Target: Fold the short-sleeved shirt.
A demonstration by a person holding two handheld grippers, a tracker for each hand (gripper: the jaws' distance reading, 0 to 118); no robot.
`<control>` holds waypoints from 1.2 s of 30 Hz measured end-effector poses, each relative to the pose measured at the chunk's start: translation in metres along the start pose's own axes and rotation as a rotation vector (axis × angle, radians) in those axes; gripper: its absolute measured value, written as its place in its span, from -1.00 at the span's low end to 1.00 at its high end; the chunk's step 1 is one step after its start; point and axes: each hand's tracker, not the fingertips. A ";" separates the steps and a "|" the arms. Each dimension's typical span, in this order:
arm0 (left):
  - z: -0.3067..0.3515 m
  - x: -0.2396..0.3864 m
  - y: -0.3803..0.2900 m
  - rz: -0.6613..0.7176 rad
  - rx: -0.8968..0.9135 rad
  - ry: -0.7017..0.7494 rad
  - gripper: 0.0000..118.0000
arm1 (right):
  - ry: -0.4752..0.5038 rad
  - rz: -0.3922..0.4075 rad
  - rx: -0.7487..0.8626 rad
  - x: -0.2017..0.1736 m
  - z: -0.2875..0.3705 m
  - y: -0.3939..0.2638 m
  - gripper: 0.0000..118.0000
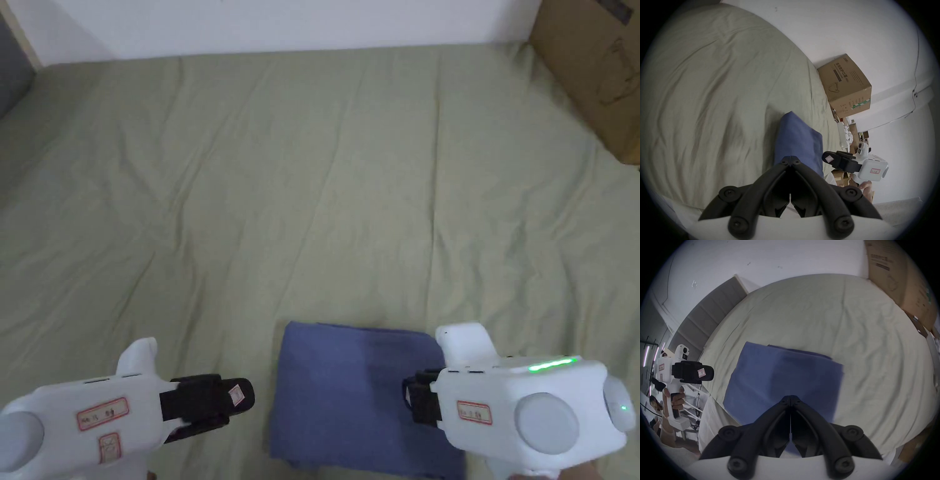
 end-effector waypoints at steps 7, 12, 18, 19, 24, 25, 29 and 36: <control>-0.020 -0.011 -0.005 0.004 -0.047 -0.007 -1.00 | 0.026 -0.057 -0.068 0.013 -0.033 0.008 -1.00; -0.041 -0.024 0.008 -0.047 -0.158 -0.065 0.21 | 0.038 -0.065 -0.073 0.014 -0.031 0.008 -1.00; -0.075 -0.035 0.029 0.020 -0.185 -0.225 0.91 | 0.037 -0.068 -0.078 0.015 -0.031 0.008 -1.00; -0.082 -0.036 0.034 0.039 -0.194 -0.256 0.91 | 0.041 -0.077 -0.079 0.016 -0.031 0.008 -1.00; -0.121 -0.051 0.047 0.134 -0.247 -0.391 0.91 | 0.051 -0.100 -0.083 0.018 -0.031 0.008 -1.00; -0.126 -0.047 0.047 0.124 -0.275 -0.405 0.91 | 0.051 -0.101 -0.083 0.018 -0.031 0.009 -1.00; -0.136 -0.022 0.040 -0.005 -0.313 -0.362 0.61 | 0.050 -0.099 -0.085 0.018 -0.031 0.009 -1.00; -0.125 -0.019 0.038 -0.028 -0.320 -0.255 -0.58 | 0.081 -0.160 -0.067 0.021 -0.023 0.013 -1.00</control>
